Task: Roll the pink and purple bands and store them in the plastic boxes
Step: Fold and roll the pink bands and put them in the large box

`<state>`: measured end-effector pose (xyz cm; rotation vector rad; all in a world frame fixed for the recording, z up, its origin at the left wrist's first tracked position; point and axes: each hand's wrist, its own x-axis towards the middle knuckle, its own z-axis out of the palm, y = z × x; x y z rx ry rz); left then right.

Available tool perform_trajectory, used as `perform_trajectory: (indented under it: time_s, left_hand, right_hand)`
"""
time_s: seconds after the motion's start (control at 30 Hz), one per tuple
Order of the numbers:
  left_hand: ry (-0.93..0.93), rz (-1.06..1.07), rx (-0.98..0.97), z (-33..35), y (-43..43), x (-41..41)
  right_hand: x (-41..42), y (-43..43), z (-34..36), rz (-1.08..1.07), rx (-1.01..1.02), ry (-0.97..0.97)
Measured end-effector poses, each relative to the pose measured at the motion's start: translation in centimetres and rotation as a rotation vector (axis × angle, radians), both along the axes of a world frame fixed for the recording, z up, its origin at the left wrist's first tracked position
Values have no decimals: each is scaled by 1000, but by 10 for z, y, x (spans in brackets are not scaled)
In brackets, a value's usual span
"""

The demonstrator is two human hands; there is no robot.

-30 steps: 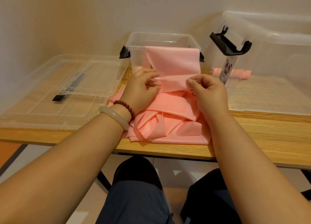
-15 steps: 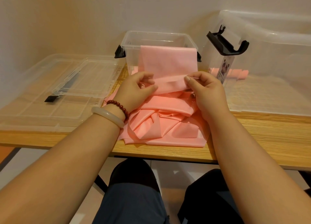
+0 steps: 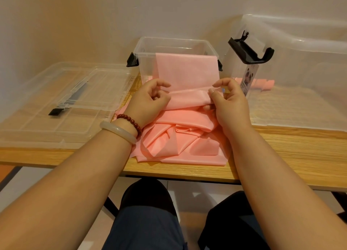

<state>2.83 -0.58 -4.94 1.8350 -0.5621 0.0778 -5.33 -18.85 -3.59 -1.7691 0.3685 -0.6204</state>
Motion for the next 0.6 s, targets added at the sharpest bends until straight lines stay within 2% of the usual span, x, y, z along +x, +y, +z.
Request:
perform_trajectory:
  time_s: [0.17,0.37,0.43,0.53,0.6]
  left_hand:
    - [-30,101,-1,2,-1,2]
    - [146,-5,-184,7,-2,-8]
    - [173,-44,-193,7,-1,-8]
    - [40,-22,-28,5,0,-6]
    - [-43,26,8,5,-1,-5]
  right_hand:
    - [-1,2,0,53,-18,37]
    - [-5,2,2,105,135,5]
    - [-5,2,2,98,175,-7]
    - [-4,1,3,88,191,28]
    - [-5,1,3,96,157,66]
